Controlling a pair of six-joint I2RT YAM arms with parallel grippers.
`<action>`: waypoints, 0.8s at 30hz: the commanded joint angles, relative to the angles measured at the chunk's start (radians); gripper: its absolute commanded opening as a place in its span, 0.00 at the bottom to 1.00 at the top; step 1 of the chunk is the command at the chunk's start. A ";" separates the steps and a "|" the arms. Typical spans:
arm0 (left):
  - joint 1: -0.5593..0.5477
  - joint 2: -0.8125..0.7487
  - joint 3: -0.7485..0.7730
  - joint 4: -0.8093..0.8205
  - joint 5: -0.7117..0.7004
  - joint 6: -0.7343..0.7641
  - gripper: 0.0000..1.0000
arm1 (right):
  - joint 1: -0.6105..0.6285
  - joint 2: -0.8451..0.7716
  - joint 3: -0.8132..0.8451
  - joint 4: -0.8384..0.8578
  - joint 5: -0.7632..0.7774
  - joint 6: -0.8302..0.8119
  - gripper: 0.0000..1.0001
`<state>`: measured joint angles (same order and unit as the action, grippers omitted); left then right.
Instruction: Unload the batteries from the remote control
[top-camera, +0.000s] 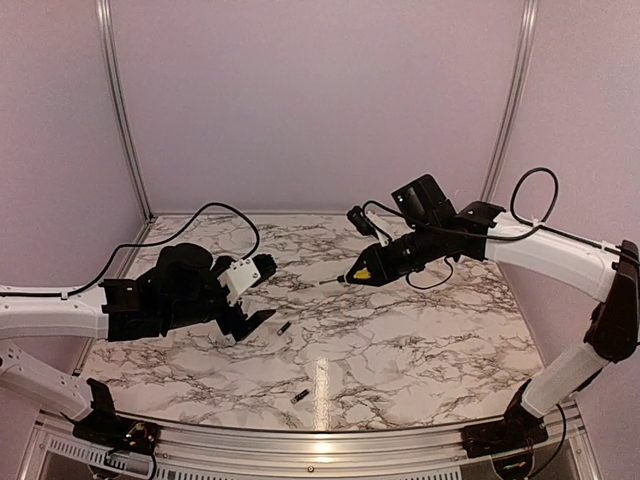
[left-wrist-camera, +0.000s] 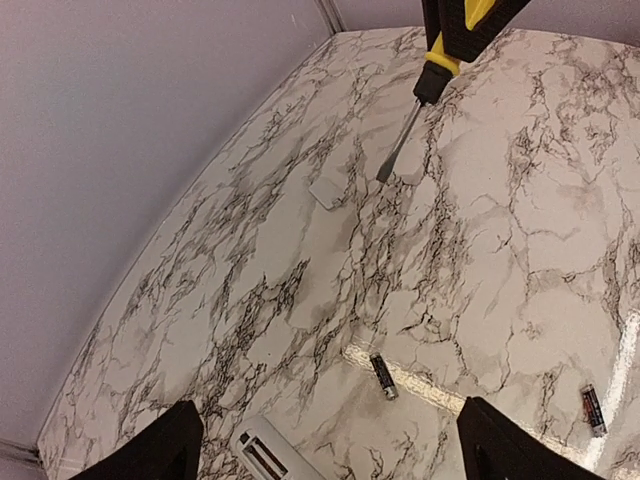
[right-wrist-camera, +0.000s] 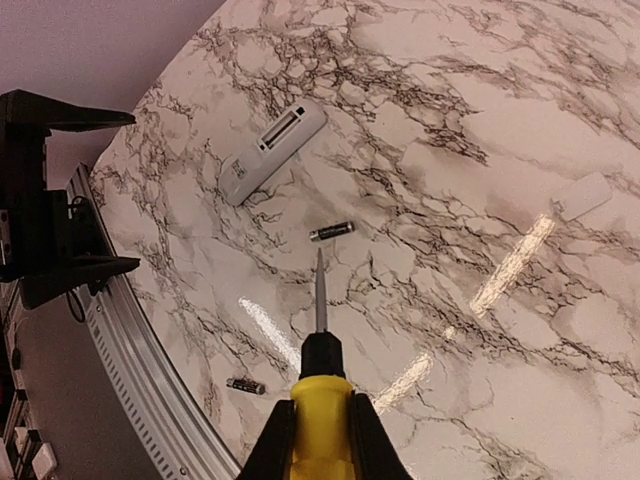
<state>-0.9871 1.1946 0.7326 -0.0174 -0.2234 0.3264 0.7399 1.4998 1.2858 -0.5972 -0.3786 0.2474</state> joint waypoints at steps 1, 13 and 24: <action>-0.021 0.076 0.098 0.019 0.100 0.173 0.91 | 0.032 0.048 0.070 -0.008 -0.067 -0.006 0.00; -0.030 0.257 0.240 0.067 0.244 0.286 0.66 | 0.069 0.077 0.107 0.014 -0.225 -0.011 0.00; -0.042 0.342 0.313 0.061 0.286 0.300 0.20 | 0.069 0.068 0.098 0.014 -0.246 -0.010 0.00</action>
<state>-1.0176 1.5078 1.0107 0.0383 0.0376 0.6132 0.7994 1.5745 1.3521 -0.5919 -0.6022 0.2420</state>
